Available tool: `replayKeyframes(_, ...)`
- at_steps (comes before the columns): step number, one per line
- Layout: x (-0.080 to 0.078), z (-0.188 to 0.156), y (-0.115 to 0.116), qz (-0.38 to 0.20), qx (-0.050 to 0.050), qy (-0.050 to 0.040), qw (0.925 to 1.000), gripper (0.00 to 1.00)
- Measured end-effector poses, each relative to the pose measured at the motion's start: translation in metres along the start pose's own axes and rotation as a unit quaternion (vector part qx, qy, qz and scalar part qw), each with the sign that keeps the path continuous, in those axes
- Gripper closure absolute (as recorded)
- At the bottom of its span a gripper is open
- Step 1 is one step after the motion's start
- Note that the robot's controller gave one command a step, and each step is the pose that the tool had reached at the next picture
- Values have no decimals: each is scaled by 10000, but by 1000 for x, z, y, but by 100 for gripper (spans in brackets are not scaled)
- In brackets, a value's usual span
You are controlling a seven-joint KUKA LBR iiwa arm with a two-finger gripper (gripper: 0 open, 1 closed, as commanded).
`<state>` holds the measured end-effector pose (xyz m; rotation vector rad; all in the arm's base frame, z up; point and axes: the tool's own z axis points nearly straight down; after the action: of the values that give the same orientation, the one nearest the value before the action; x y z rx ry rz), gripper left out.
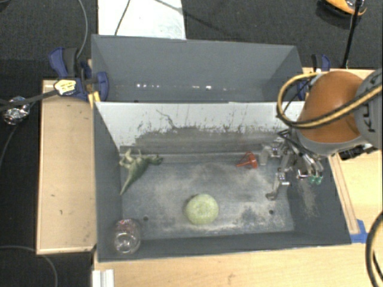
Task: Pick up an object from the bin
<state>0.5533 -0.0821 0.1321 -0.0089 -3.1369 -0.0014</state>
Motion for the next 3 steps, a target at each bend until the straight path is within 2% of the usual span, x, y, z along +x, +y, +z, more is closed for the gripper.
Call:
replayKeyframes(1, -2, -5, 0, -12, 6, -38, 10000, 0)
replayKeyframes(2, -34, 52, 20, 162, 2, -60, 9998, 0)
replayKeyframes(3, -36, 37, 22, 302, -1, -43, 9995, 0)
